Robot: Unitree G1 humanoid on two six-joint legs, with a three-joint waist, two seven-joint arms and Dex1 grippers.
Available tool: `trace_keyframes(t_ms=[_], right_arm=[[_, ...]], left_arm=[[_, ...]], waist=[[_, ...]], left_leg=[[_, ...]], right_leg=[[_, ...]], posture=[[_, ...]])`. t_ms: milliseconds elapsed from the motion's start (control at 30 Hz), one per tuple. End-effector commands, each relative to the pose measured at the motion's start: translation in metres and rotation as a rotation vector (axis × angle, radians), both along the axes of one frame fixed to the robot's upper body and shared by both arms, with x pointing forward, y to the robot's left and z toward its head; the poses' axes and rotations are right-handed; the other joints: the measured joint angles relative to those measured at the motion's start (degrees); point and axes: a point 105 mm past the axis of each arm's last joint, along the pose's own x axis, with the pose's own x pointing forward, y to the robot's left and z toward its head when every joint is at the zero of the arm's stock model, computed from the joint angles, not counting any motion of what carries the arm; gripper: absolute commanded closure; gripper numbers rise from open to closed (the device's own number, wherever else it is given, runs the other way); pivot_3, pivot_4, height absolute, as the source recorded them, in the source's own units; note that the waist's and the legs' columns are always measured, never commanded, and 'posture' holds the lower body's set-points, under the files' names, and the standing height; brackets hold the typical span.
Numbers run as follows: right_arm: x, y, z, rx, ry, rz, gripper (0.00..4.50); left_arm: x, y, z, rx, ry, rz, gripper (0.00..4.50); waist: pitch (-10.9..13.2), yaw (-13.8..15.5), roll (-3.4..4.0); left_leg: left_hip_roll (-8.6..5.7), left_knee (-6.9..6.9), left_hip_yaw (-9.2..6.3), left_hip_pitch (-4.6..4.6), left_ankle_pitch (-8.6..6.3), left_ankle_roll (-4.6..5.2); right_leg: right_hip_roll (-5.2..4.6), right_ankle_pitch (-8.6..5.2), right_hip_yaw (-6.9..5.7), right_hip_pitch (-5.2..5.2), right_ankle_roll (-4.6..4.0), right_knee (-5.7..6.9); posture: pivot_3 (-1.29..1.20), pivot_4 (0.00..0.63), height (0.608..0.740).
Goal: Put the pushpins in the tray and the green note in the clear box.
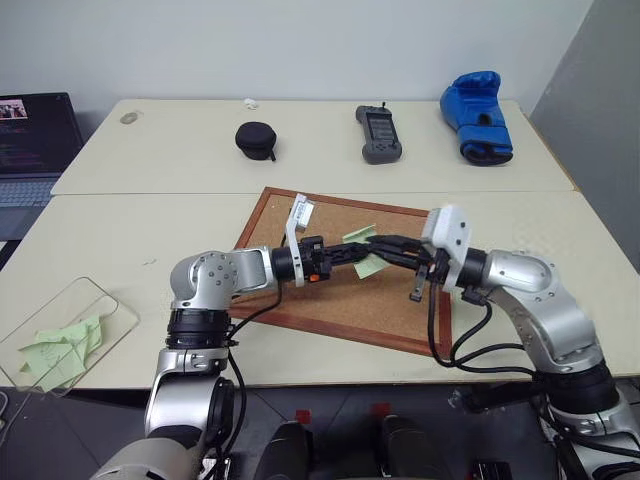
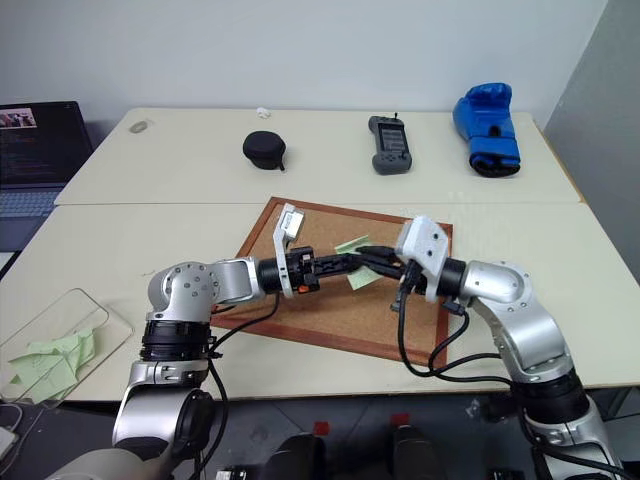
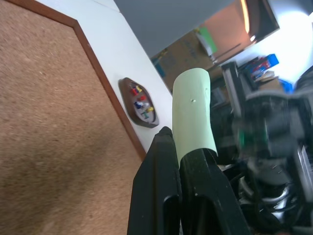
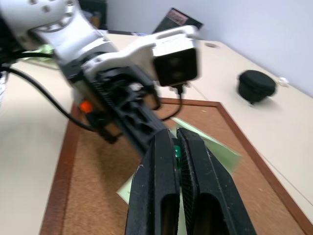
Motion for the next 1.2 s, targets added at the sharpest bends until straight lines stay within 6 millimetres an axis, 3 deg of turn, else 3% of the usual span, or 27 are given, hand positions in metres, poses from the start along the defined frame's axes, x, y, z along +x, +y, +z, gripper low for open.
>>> trace_keyframes(t_ms=[33,233,500,967,1033,1200], right_arm=[[-0.003,-0.039,-0.001,0.014,0.045,-0.173,4.50],[-0.009,-0.099,-0.028,0.070,0.188,-0.517,4.50],[-0.007,-0.139,-0.046,0.191,0.286,-0.783,4.50],[0.003,-0.150,-0.061,0.308,0.383,-0.890,4.50],[0.003,-0.152,-0.062,0.307,0.383,-0.901,3.95],[0.005,-0.154,-0.065,0.303,0.385,-0.914,3.08]], left_arm=[[-0.004,-0.011,0.017,0.079,-0.244,-0.018,4.46],[-0.021,-0.040,0.021,0.237,-0.670,-0.134,4.46],[-0.036,-0.067,0.026,0.199,-0.868,-0.222,4.46],[-0.030,-0.070,0.011,0.244,-0.888,-0.204,4.46],[-0.030,-0.069,0.011,0.245,-0.884,-0.204,4.50],[-0.031,-0.067,0.011,0.247,-0.887,-0.204,4.50]], waist=[[0.0,0.4,0.00],[0.0,0.3,0.01],[0.0,-0.2,0.03],[0.0,-0.2,0.05],[0.0,-0.2,0.06],[0.0,-0.2,0.06]], left_leg=[[-0.03,0.01,-0.05,-0.05,0.00,0.00],[-0.05,0.03,0.06,-0.20,0.00,0.01],[-0.05,0.03,0.43,-0.02,-0.14,0.27],[-0.05,0.02,0.49,-0.02,-0.14,0.31],[-0.04,0.02,0.49,-0.02,-0.14,0.31],[-0.05,0.03,0.50,-0.02,-0.15,0.32]], right_leg=[[-0.02,0.00,0.01,0.01,0.00,-0.01],[-0.02,0.00,0.09,-0.02,0.00,-0.06],[0.15,0.00,0.17,0.00,0.00,0.03],[0.19,0.00,0.16,0.00,0.00,0.05],[0.19,0.00,0.16,0.00,0.00,0.05],[0.19,0.00,0.17,0.00,0.00,0.05]], posture=[[0.00,0.150,0.740],[0.00,0.150,0.740],[0.00,0.150,0.740],[0.00,0.150,0.740],[0.00,0.150,0.740],[0.00,0.150,0.740]])
